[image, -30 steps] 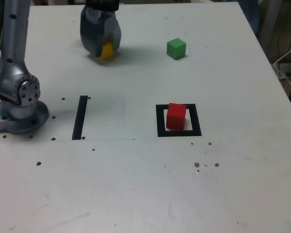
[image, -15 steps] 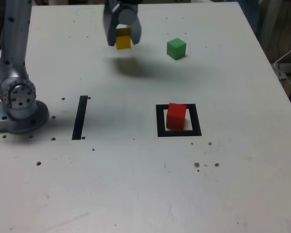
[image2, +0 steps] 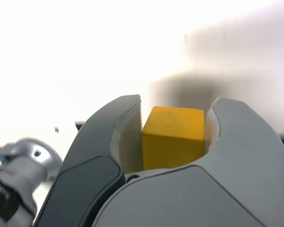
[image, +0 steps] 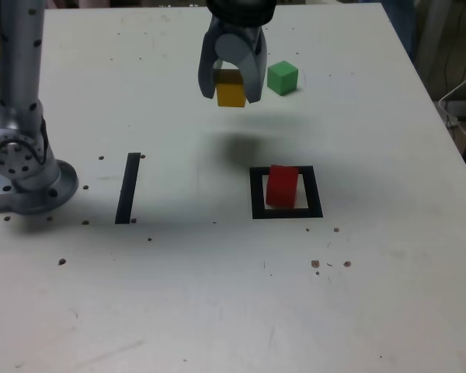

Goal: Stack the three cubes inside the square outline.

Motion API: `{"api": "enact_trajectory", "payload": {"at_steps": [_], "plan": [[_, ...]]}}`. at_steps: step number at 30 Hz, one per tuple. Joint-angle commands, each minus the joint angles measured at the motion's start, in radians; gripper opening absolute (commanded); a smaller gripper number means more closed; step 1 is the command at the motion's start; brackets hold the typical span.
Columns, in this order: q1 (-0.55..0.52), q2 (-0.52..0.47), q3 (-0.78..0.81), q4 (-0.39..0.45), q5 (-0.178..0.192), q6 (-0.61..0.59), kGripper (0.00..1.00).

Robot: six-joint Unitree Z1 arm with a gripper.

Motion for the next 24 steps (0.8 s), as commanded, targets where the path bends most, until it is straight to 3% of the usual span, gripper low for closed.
{"api": "enact_trajectory", "payload": {"at_steps": [1, 12, 24], "plan": [[-0.052, -0.012, -0.026, 0.037, -0.011, -0.017, 0.03], [-0.175, 0.043, -0.154, 0.104, -0.051, -0.086, 0.03], [-0.257, 0.087, -0.200, 0.113, -0.053, -0.270, 0.03]]}}
